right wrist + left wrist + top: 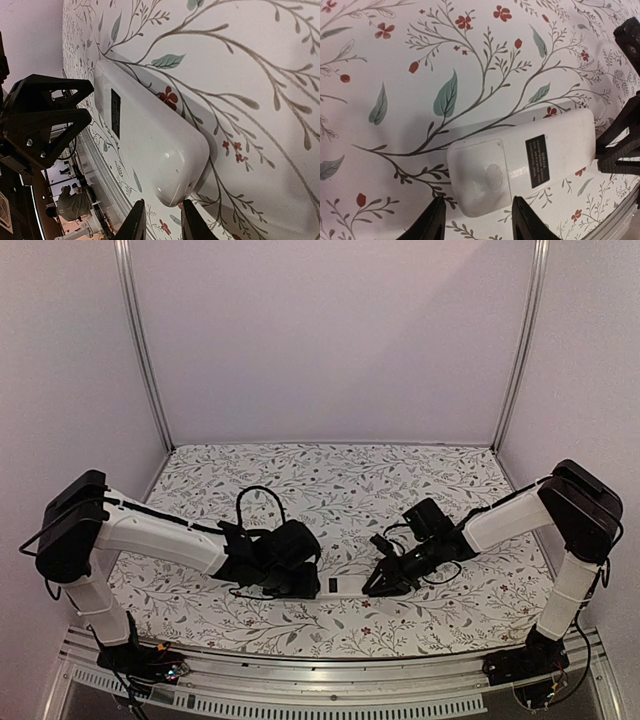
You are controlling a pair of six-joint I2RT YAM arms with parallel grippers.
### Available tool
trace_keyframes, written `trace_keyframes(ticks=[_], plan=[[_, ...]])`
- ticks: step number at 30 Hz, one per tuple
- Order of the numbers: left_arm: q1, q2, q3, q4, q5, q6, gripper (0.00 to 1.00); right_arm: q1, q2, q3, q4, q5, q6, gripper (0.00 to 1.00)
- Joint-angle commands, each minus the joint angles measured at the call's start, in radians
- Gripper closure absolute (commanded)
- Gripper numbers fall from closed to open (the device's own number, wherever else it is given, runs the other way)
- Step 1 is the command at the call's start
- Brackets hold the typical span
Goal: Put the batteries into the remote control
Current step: Load the battery cover onto the remote control without the battery cover.
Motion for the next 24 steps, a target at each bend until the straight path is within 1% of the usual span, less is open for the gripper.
trace_keyframes(ticks=[1, 6, 11, 14, 17, 19, 22, 24], plan=[[0.007, 0.009, 0.001, 0.004, 0.001, 0.030, 0.55, 0.004, 0.005, 0.010, 0.004, -0.001, -0.018, 0.76], [0.007, 0.057, 0.023, -0.009, 0.014, 0.016, 0.56, 0.004, 0.009, 0.019, -0.003, 0.002, -0.022, 0.76], [0.003, 0.088, 0.039, 0.034, 0.049, 0.026, 0.62, 0.004, 0.015, 0.030, -0.004, 0.001, -0.026, 0.77], [-0.007, 0.109, 0.055, 0.051, 0.075, 0.034, 0.66, 0.004, 0.019, 0.040, -0.004, -0.002, -0.027, 0.80], [-0.020, 0.134, 0.067, 0.078, 0.117, 0.037, 0.66, 0.004, 0.021, 0.055, -0.006, -0.001, -0.025, 0.81], [-0.019, 0.122, 0.065, 0.075, 0.120, 0.063, 0.61, 0.002, 0.018, 0.062, -0.017, -0.001, -0.025, 0.81], [0.014, 0.053, 0.026, 0.070, 0.103, 0.109, 0.49, -0.020, -0.003, 0.044, -0.044, 0.003, -0.039, 0.78], [0.042, 0.003, 0.010, 0.052, 0.100, 0.156, 0.38, -0.046, -0.020, 0.024, -0.055, 0.000, -0.049, 0.76]])
